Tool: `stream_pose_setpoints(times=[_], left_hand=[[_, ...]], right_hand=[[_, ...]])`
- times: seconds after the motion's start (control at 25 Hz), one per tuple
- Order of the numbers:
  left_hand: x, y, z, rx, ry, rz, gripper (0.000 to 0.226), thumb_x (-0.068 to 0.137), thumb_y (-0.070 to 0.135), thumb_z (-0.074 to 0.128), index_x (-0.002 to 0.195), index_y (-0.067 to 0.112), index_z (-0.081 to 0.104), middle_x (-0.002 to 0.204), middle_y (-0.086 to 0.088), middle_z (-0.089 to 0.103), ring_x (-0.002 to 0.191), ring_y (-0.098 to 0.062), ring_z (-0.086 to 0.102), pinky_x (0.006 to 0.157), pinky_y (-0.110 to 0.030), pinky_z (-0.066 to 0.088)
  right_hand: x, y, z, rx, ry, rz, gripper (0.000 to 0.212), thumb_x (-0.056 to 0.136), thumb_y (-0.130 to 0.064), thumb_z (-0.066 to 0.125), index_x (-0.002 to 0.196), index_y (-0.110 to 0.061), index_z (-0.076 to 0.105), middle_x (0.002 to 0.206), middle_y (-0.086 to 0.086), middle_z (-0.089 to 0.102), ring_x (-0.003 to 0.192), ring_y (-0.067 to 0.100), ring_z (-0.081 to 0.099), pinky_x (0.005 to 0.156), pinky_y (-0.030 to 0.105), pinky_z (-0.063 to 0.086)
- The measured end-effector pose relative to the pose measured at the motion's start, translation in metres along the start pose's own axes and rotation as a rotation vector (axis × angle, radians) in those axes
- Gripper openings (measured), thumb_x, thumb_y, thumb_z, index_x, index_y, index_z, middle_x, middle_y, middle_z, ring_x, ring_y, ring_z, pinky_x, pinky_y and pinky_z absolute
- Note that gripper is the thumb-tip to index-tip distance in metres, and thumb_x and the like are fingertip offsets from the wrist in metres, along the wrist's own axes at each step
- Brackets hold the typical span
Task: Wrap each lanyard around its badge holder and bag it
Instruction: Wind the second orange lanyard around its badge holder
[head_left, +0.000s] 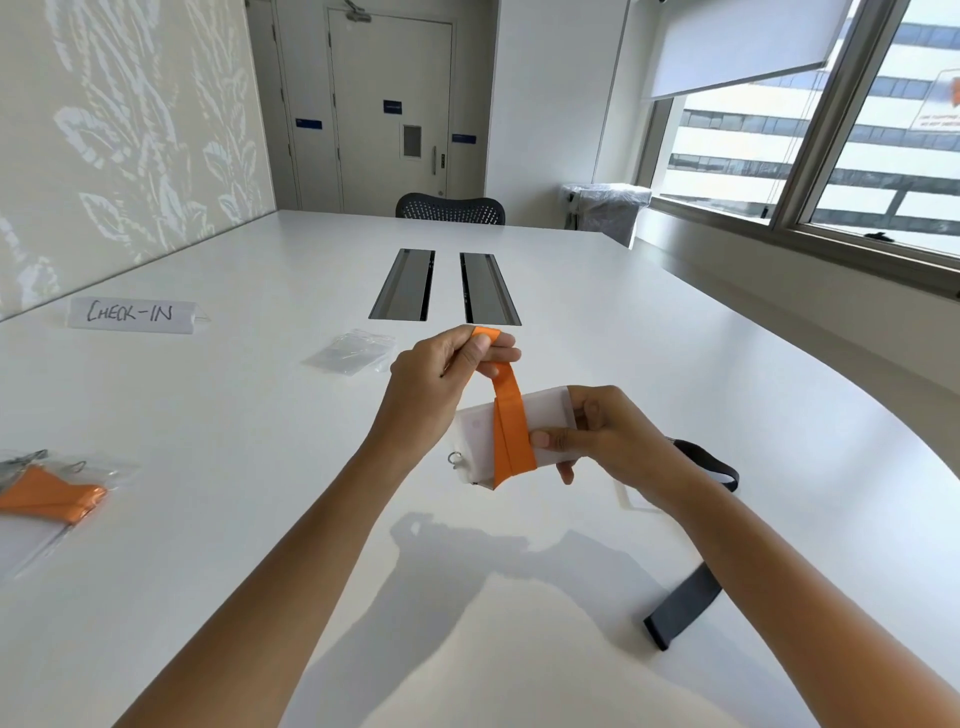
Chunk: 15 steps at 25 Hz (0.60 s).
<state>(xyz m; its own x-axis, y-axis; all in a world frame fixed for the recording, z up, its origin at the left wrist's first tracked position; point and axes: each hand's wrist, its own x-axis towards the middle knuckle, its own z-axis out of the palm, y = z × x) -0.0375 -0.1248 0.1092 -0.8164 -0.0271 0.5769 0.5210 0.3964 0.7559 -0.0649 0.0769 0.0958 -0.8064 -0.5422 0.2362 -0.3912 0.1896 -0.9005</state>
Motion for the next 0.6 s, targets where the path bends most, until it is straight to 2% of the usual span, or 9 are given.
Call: stream_pose_setpoints(times=[0.12,0.16,0.24,0.36,0.44,0.52,0.6], left_hand=[[-0.002,-0.009,0.003,0.106,-0.071,-0.028,0.025,0.102,0.026,0.042,0.106,0.028,0.067,0.097,0.021,0.073,0.1,0.007,0.063,0.102,-0.035,0.042],[-0.001,-0.013,0.003,0.111,-0.11,-0.036,0.025,0.102,0.026,0.042,0.107,0.03,0.066,0.1,0.022,0.072,0.105,0.007,0.061,0.104,-0.038,0.041],[0.003,-0.018,0.0,-0.042,-0.213,-0.077,0.025,0.103,0.022,0.042,0.112,0.028,0.065,0.108,0.014,0.072,0.112,-0.002,0.061,0.104,-0.04,0.042],[0.004,-0.027,-0.009,-0.266,-0.341,-0.159,0.027,0.103,0.019,0.041,0.115,0.026,0.064,0.114,0.011,0.07,0.112,-0.005,0.062,0.092,-0.023,0.049],[-0.003,-0.035,-0.011,-0.284,-0.347,-0.203,0.028,0.099,0.012,0.043,0.103,0.024,0.068,0.1,0.015,0.072,0.096,0.0,0.064,0.081,-0.015,0.049],[-0.01,-0.041,-0.007,-0.229,-0.33,-0.256,0.025,0.091,0.006,0.048,0.08,0.02,0.065,0.074,0.014,0.066,0.07,-0.001,0.058,0.071,-0.018,0.044],[-0.016,-0.045,0.002,-0.194,-0.31,-0.287,0.025,0.088,0.0,0.057,0.076,0.02,0.066,0.067,0.015,0.068,0.066,0.003,0.059,0.07,-0.015,0.046]], right_hand=[[-0.001,-0.004,0.0,0.076,0.033,0.002,0.015,0.085,0.005,0.066,0.097,0.012,0.064,0.076,0.016,0.061,0.05,0.023,0.053,0.049,0.029,0.049],[-0.001,-0.005,-0.002,0.092,0.041,0.005,0.016,0.085,0.005,0.066,0.099,0.013,0.063,0.077,0.017,0.061,0.051,0.024,0.053,0.048,0.029,0.049],[-0.002,-0.006,-0.004,0.104,0.04,0.014,0.017,0.085,0.005,0.066,0.1,0.012,0.064,0.077,0.017,0.062,0.051,0.026,0.052,0.048,0.029,0.049],[-0.004,-0.006,-0.004,0.144,0.005,0.033,0.016,0.084,0.003,0.066,0.099,0.009,0.065,0.079,0.018,0.064,0.057,0.03,0.052,0.05,0.029,0.049],[-0.005,-0.008,-0.003,0.218,-0.027,0.024,0.023,0.083,-0.001,0.067,0.102,0.012,0.064,0.084,0.02,0.064,0.066,0.033,0.052,0.052,0.03,0.05],[-0.004,-0.011,-0.007,0.284,-0.026,-0.003,0.028,0.08,-0.007,0.069,0.101,0.012,0.065,0.086,0.021,0.065,0.071,0.034,0.052,0.053,0.03,0.049],[-0.004,-0.015,-0.013,0.3,0.003,-0.03,0.027,0.079,-0.01,0.07,0.097,0.009,0.067,0.084,0.019,0.065,0.069,0.03,0.053,0.053,0.029,0.049]])
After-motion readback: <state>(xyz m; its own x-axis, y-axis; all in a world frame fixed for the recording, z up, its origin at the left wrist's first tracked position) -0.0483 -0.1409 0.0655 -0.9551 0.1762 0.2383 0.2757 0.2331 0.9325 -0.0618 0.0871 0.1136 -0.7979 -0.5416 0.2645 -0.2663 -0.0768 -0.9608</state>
